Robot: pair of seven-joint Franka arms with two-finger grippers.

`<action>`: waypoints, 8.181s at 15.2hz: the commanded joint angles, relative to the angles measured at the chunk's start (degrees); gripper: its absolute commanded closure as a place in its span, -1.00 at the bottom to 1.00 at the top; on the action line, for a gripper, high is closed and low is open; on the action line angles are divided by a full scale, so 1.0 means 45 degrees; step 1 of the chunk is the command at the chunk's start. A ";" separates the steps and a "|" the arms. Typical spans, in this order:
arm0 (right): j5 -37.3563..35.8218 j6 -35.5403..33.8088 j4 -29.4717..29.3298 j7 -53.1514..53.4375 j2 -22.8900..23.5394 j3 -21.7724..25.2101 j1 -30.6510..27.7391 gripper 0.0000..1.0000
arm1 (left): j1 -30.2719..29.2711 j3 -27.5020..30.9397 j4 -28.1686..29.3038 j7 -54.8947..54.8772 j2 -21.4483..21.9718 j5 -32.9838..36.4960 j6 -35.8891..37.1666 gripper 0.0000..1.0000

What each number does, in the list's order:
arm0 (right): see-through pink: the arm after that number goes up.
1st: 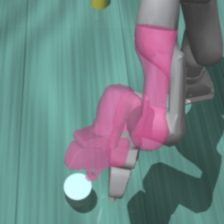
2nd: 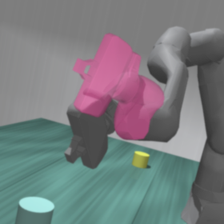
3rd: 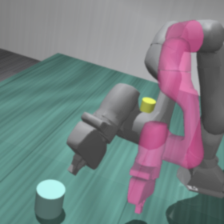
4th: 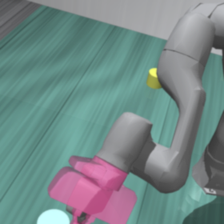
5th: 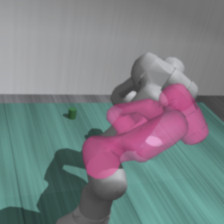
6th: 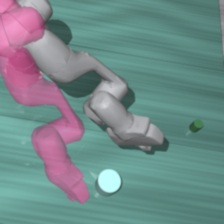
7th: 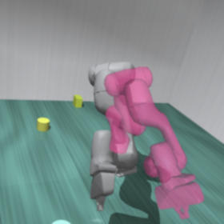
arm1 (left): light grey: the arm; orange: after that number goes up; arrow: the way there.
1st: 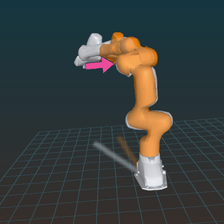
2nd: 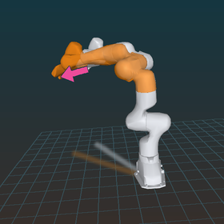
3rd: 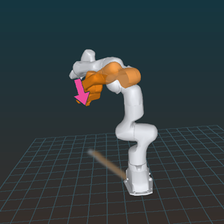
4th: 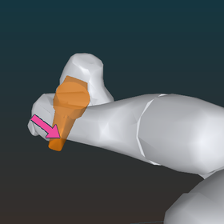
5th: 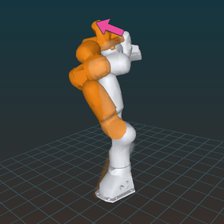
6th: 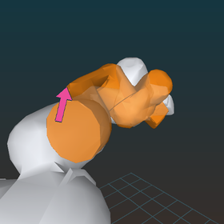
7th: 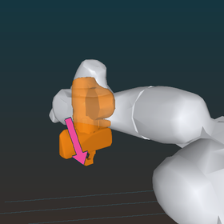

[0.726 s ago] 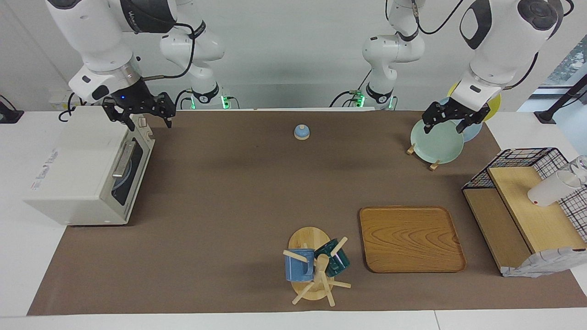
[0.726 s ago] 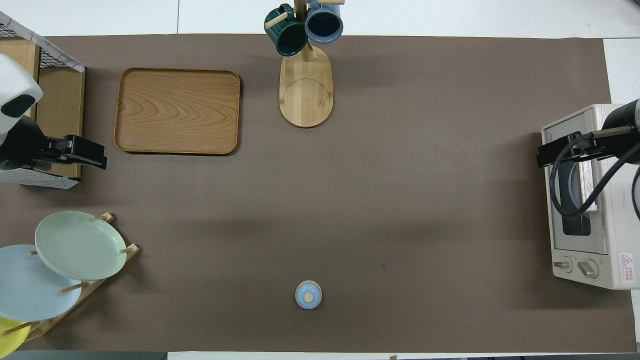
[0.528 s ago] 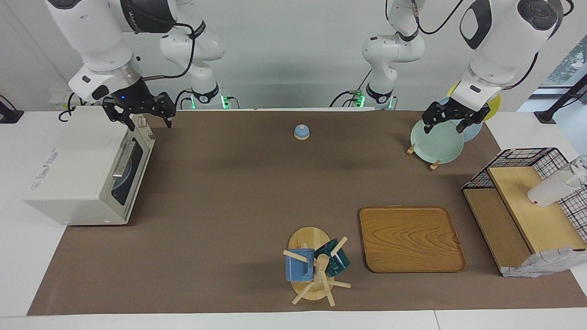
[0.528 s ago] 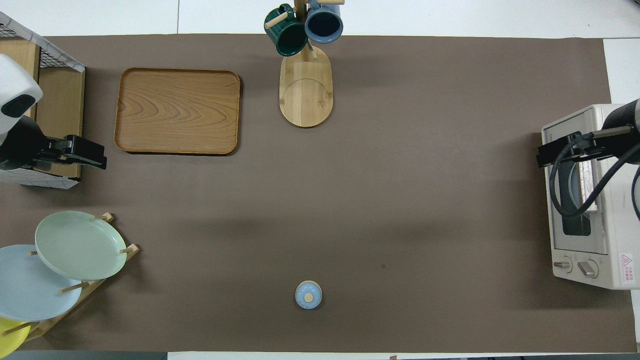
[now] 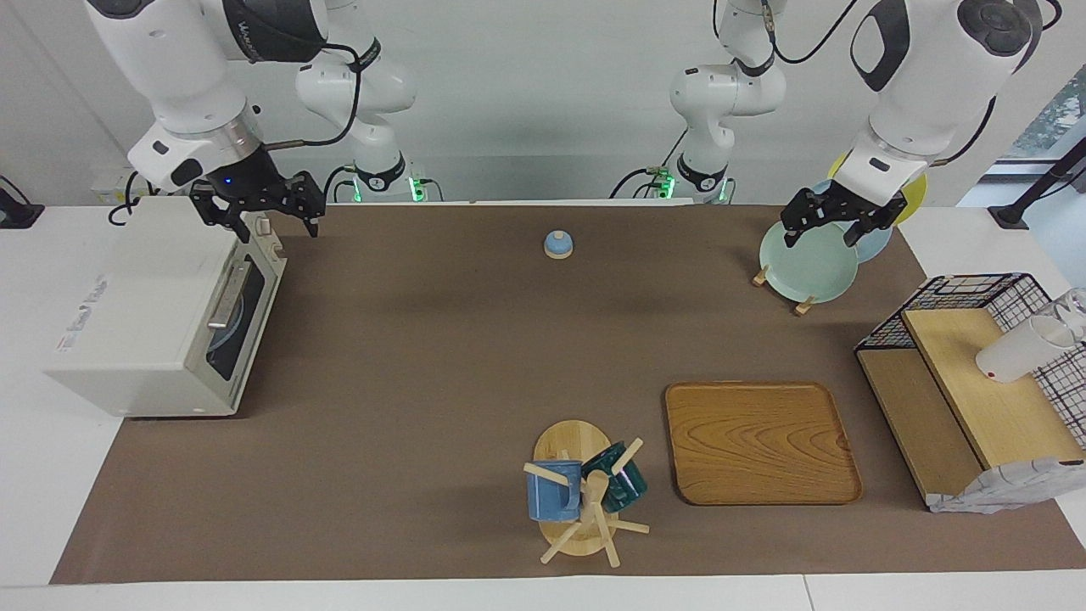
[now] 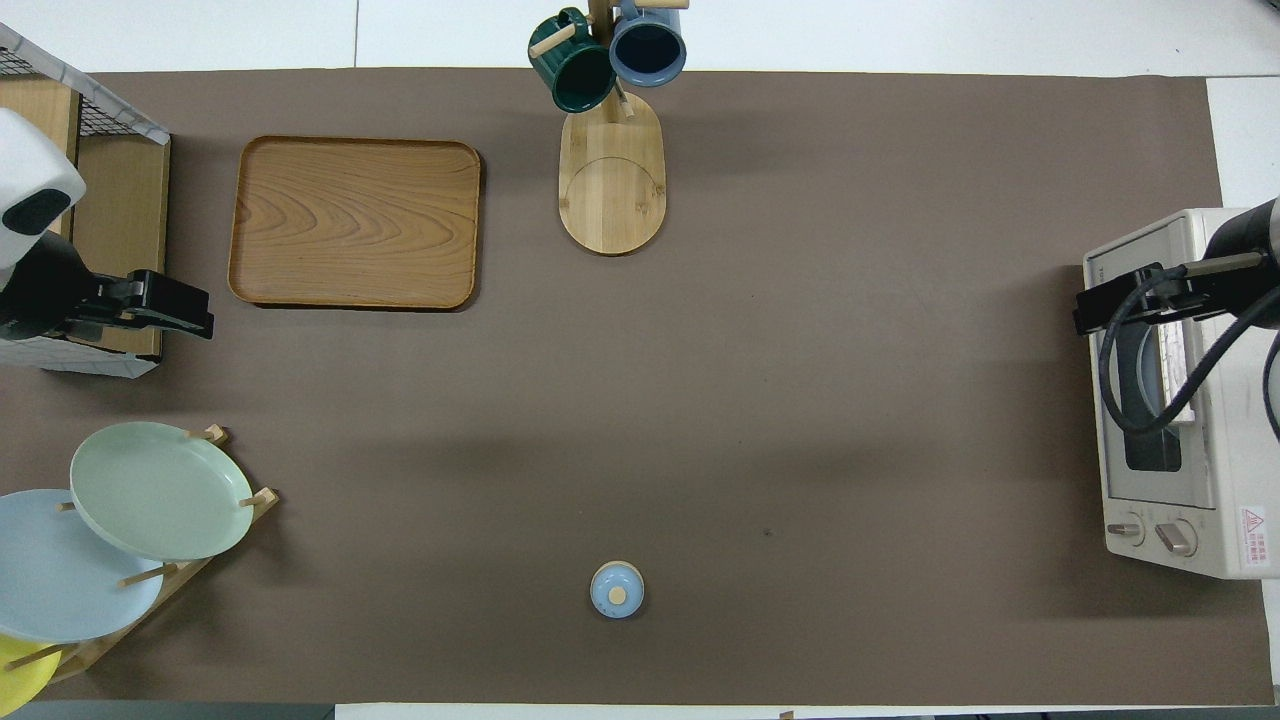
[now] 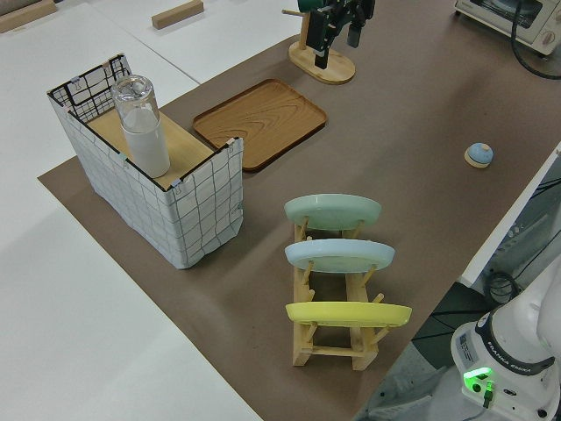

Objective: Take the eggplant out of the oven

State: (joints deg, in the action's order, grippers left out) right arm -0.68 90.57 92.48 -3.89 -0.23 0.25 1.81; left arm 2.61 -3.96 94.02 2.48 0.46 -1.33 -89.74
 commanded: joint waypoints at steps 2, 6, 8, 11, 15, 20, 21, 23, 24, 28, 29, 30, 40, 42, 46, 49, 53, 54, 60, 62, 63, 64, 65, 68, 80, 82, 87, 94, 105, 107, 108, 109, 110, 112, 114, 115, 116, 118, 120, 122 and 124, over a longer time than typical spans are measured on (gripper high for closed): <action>-0.0083 0.1899 0.2022 -0.1143 -0.0845 0.0002 -0.0285 0.97 | -0.0131 -0.0058 0.0201 0.0054 0.0249 -0.0133 -0.0078 -1.00; -0.0123 0.3814 0.3683 -0.1558 -0.1354 0.0042 -0.0558 1.00 | -0.0150 -0.0058 0.0201 0.0034 0.0249 -0.0133 -0.0078 -1.00; -0.0239 0.4033 0.3842 -0.1539 -0.1394 0.0042 -0.0793 1.00 | -0.0150 -0.0058 0.0201 0.0035 0.0249 -0.0133 -0.0078 -1.00; -0.0864 0.4092 0.4172 -0.1558 -0.1393 0.0042 -0.1105 1.00 | -0.0131 -0.0058 0.0201 0.0035 0.0249 -0.0133 -0.0078 -1.00; -0.1508 0.4404 0.4896 -0.2066 -0.1413 0.0061 -0.1750 1.00 | -0.0150 -0.0058 0.0201 0.0054 0.0249 -0.0133 -0.0078 -1.00; -0.1568 0.5244 0.5580 -0.2086 -0.1257 0.0042 -0.2394 1.00 | -0.0150 -0.0058 0.0201 0.0054 0.0249 -0.0133 -0.0078 -1.00; -0.1568 0.5264 0.5562 -0.2086 -0.1180 0.0061 -0.2395 1.00 | -0.0150 -0.0058 0.0201 0.0035 0.0249 -0.0133 -0.0078 -1.00; -0.1568 0.5536 0.5600 -0.2085 -0.1004 0.0042 -0.2414 1.00 | -0.0150 -0.0058 0.0201 0.0034 0.0249 -0.0133 -0.0078 -1.00; -0.1568 0.5615 0.5600 -0.2086 -0.0906 0.0042 -0.2434 1.00 | -0.0150 -0.0058 0.0201 0.0034 0.0249 -0.0133 -0.0078 -1.00; -0.1568 0.5635 0.5600 -0.2066 -0.0789 0.0042 -0.2415 1.00 | -0.0150 -0.0058 0.0201 0.0054 0.0249 -0.0133 -0.0078 -1.00; -0.1568 0.5693 0.5600 -0.2066 -0.0750 0.0042 -0.2415 1.00 | -0.0131 -0.0058 0.0201 0.0054 0.0249 -0.0133 -0.0078 -1.00; -0.1568 0.5694 0.5600 -0.2066 -0.0749 0.0042 -0.2415 1.00 | -0.0150 -0.0058 0.0201 0.0054 0.0249 -0.0133 -0.0078 -1.00; -0.1510 0.6065 0.6069 -0.1346 -0.0671 -0.0016 -0.2026 1.00 | -0.0130 -0.0058 0.0201 0.0054 0.0249 -0.0133 -0.0019 -1.00; -0.1510 0.6084 0.6069 -0.0955 -0.0632 0.0003 -0.1674 1.00 | -0.0130 -0.0058 0.0181 0.0093 0.0307 -0.0133 0.0000 -1.00; -0.1529 0.5308 0.5487 -0.0913 -0.0573 -0.0017 -0.1633 1.00 | -0.0131 -0.0058 0.0220 0.0093 0.0444 -0.0133 -0.0077 -1.00; -0.1607 0.3997 0.4644 -0.1011 -0.0709 0.0042 -0.1711 1.00 | -0.0131 -0.0058 0.0240 0.0073 0.0444 -0.0133 -0.0097 -1.00; -0.1803 0.4229 0.4916 -0.1968 -0.0866 0.0120 -0.2316 1.00 | -0.0169 -0.0019 0.0259 0.0093 0.0444 -0.0153 -0.0175 -1.00; -0.1803 0.4229 0.4994 -0.1968 -0.0866 0.0120 -0.2336 1.00 | -0.0170 -0.0019 0.0259 0.0093 0.0444 -0.0153 -0.0175 -1.00; -0.2330 0.5223 0.5872 -0.1969 -0.1042 0.0120 -0.2415 1.00 | -0.0131 -0.0038 0.0240 0.0093 0.0425 -0.0172 -0.0312 -1.00; -0.2330 0.5711 0.6243 -0.1930 -0.1023 0.0101 -0.2415 1.00 | -0.0150 -0.0038 0.0259 0.0093 0.0425 -0.0172 -0.0467 -1.00; -0.2311 0.5849 0.6342 -0.1871 -0.1023 0.0101 -0.2318 1.00 | -0.0131 -0.0038 0.0259 0.0093 0.0425 -0.0172 -0.0584 -1.00; -0.2272 0.5870 0.6362 -0.1793 -0.0965 0.0081 -0.2240 1.00 | -0.0150 -0.0038 0.0240 0.0093 0.0406 -0.0172 -0.0624 -1.00; -0.2175 0.5908 0.6362 -0.1754 -0.0906 0.0081 -0.2084 1.00 | -0.0150 -0.0038 0.0240 0.0093 0.0405 -0.0172 -0.0683 -1.00; -0.2154 0.6221 0.6420 -0.1189 -0.0808 0.0062 -0.1498 1.00 | -0.0150 -0.0038 0.0259 0.0054 0.0386 -0.0172 -0.0819 -1.00; -0.1197 0.9656 0.7182 0.0179 0.1028 -0.0036 -0.0445 1.00 | -0.0150 -0.0019 0.0318 0.0015 0.0405 -0.0348 -0.1015 -1.00; -0.1197 0.9756 0.7318 0.0530 0.0989 -0.0056 -0.0286 1.00 | -0.0150 -0.0019 0.0318 0.0015 0.0405 -0.0348 -0.0976 -1.00; -0.1081 1.0439 0.7884 0.0687 0.1125 -0.0056 -0.0110 1.00 | -0.0150 -0.0019 0.0298 -0.0044 0.0405 -0.0348 -0.0840 0.99; -0.0455 1.0168 0.7730 0.1604 0.1106 -0.0056 0.1098 1.00 | -0.0150 -0.0019 0.0298 -0.0044 0.0405 -0.0348 -0.0742 1.00; -0.1099 0.6788 0.6401 0.1490 0.0579 0.0101 -0.0518 -0.20 | -0.0150 -0.0019 0.0298 -0.0161 0.0405 -0.0348 -0.0820 -1.00; -0.1119 0.6865 0.6537 0.0944 0.0482 0.0081 -0.1026 -0.18 | -0.0150 -0.0019 0.0298 -0.0161 0.0405 -0.0348 -0.0800 -1.00; -0.1100 0.6943 0.6654 0.0845 0.0462 0.0081 -0.1144 -0.16 | -0.0150 -0.0019 0.0298 -0.0142 0.0405 -0.0348 -0.0800 -1.00; -0.1119 0.7002 0.6732 0.0767 0.0442 0.0081 -0.1261 -0.11 | -0.0150 -0.0019 0.0298 -0.0122 0.0405 -0.0348 -0.0800 -1.00; -0.1119 0.7080 0.6811 0.0592 0.0423 0.0081 -0.1301 -0.08 | -0.0131 -0.0019 0.0298 -0.0122 0.0405 -0.0348 -0.0800 -1.00; -0.1119 0.7546 0.7103 0.0493 0.0345 0.0081 -0.1301 0.00 | -0.0150 -0.0019 0.0298 -0.0122 0.0405 -0.0348 -0.0800 -1.00; -0.1119 0.7959 0.7357 0.0512 0.0306 0.0062 -0.1301 0.07 | -0.0150 -0.0019 0.0298 -0.0102 0.0405 -0.0348 -0.0800 -1.00; -0.1119 0.8056 0.7416 0.0512 0.0306 0.0062 -0.1282 0.10 | -0.0150 -0.0019 0.0298 -0.0102 0.0405 -0.0348 -0.0800 -1.00; -0.1119 0.8231 0.7591 0.0512 0.0209 0.0062 -0.1282 0.10 | -0.0150 -0.0019 0.0298 -0.0102 0.0405 -0.0348 -0.0800 -1.00; -0.1119 0.8584 0.7846 0.0454 0.0169 0.0081 -0.1301 0.19 | -0.0111 -0.0019 0.0298 -0.0142 0.0405 -0.0329 -0.0820 -0.37; -0.1119 0.8584 0.8021 0.0434 0.0072 0.0081 -0.1321 0.47 | -0.0130 -0.0038 0.0298 -0.0141 0.0405 -0.0329 -0.0722 1.00; -0.1158 0.8526 0.8062 0.0414 0.0052 0.0101 -0.1301 1.00 | -0.0131 -0.0019 0.0298 -0.0122 0.0405 -0.0329 -0.0781 1.00; -0.1759 0.8371 0.7964 0.0240 0.0071 0.0081 -0.1146 1.00 | -0.0131 -0.0038 0.0298 -0.0122 0.0405 -0.0348 -0.0781 1.00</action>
State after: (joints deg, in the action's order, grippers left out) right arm -6.38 127.62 126.85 -1.10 1.62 1.02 -3.34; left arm 2.57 -3.89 94.25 2.43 1.30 -1.91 -93.12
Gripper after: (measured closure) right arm 0.899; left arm 0.705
